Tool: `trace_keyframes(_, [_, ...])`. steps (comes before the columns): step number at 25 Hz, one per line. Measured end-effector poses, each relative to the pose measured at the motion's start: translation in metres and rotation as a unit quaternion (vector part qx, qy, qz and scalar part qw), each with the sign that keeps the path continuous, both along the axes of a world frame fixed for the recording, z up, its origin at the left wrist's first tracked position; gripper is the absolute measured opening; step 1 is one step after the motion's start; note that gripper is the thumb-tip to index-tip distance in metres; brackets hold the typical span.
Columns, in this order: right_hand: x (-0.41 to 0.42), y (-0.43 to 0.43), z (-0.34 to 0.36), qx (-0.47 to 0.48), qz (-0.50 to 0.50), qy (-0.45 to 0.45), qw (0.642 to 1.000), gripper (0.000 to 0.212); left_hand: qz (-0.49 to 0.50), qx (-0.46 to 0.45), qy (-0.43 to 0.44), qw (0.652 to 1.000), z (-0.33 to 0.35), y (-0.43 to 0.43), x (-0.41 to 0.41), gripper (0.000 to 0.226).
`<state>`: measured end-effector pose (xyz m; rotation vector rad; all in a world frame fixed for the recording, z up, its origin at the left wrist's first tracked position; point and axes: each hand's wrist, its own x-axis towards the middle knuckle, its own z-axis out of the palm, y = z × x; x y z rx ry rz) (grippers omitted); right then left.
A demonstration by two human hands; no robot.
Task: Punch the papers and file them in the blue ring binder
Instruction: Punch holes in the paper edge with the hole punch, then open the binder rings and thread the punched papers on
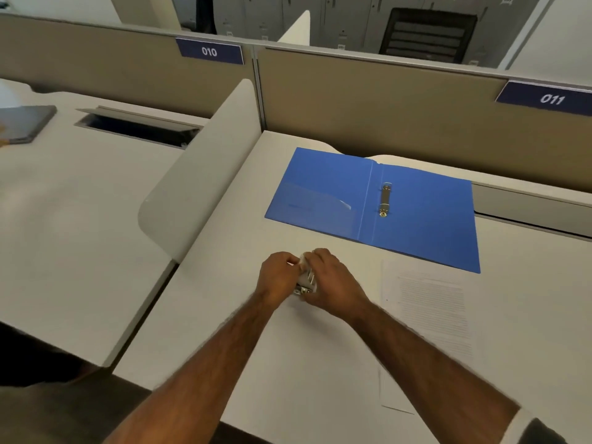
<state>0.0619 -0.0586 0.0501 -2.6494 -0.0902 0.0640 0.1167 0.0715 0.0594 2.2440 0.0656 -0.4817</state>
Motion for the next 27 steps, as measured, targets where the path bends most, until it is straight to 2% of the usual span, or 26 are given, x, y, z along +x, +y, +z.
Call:
trace_keyframes(7, [0.106, 0.106, -0.006, 0.009, 0.051, -0.004, 0.999, 0.050, 0.068, -0.012, -0.021, 0.997, -0.005, 0.109, 0.088, 0.019])
trace_keyframes(11, [0.130, 0.131, -0.023, 0.007, 0.065, 0.010, 0.998, 0.048, 0.087, -0.027, -0.004, 0.996, -0.021, 0.131, 0.107, 0.012])
trace_keyframes(15, [0.139, 0.135, -0.030, -0.002, 0.057, 0.003, 0.998, 0.046, 0.081, 0.004, -0.014, 0.997, -0.027, 0.134, 0.114, 0.016])
trace_keyframes(17, [0.140, 0.134, -0.030, -0.002, 0.054, 0.005, 0.999, 0.050, 0.070, 0.026, -0.019, 0.997, -0.025, 0.131, 0.115, 0.018])
trace_keyframes(19, [0.135, 0.130, -0.030, 0.000, 0.044, 0.015, 0.999, 0.065, 0.066, 0.045, -0.017, 0.997, -0.019, 0.128, 0.111, 0.022])
trace_keyframes(21, [0.121, 0.121, -0.028, 0.015, 0.009, 0.019, 1.000, 0.080, 0.068, 0.140, -0.072, 0.985, -0.014, 0.124, 0.100, 0.032])
trace_keyframes(23, [0.095, 0.103, -0.025, 0.035, -0.042, 0.014, 0.998, 0.075, 0.029, 0.242, -0.212, 0.946, -0.014, 0.107, 0.077, 0.040])
trace_keyframes(25, [0.055, 0.073, -0.023, 0.068, -0.117, 0.002, 0.991, 0.057, -0.085, 0.200, -0.284, 0.934, -0.018, 0.069, 0.039, 0.045])
trace_keyframes(27, [0.004, 0.033, -0.019, 0.102, -0.210, -0.003, 0.972, 0.045, -0.232, 0.128, -0.263, 0.928, -0.025, 0.024, -0.009, 0.048])
